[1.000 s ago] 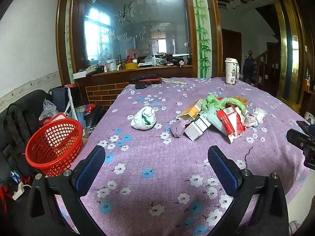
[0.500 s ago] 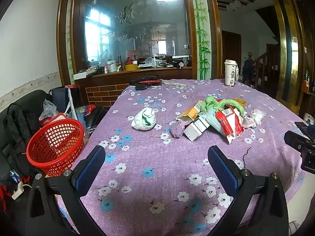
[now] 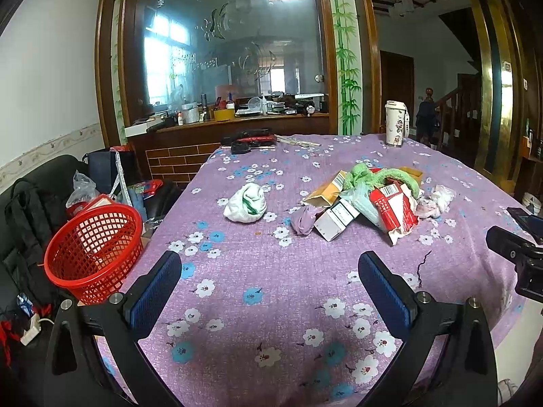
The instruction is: Collect trash
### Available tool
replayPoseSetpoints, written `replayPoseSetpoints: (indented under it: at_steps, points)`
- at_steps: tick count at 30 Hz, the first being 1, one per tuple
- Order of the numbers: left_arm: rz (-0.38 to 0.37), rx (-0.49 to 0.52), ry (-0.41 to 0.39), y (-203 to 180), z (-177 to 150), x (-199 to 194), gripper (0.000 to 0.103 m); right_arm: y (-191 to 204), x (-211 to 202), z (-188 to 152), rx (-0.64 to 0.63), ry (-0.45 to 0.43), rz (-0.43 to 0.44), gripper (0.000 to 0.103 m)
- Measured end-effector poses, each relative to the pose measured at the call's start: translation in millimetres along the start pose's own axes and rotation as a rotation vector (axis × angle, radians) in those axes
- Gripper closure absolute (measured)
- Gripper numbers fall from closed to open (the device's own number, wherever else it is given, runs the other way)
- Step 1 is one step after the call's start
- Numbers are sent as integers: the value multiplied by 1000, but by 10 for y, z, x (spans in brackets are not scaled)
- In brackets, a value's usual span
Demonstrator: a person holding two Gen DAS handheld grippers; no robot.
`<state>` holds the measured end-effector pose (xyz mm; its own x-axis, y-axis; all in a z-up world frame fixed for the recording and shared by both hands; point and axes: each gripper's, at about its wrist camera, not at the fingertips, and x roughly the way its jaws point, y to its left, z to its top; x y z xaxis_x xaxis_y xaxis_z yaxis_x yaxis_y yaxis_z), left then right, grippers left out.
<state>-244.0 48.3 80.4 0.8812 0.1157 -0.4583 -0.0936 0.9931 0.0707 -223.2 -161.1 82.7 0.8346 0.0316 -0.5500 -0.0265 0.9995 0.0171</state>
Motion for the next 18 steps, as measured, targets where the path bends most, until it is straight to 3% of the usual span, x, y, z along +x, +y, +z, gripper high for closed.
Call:
replayPoseSetpoints:
  at_steps: [18]
  points:
    - [-13,12,23,23,11,31,0,-1,37,0,7,14,14,4]
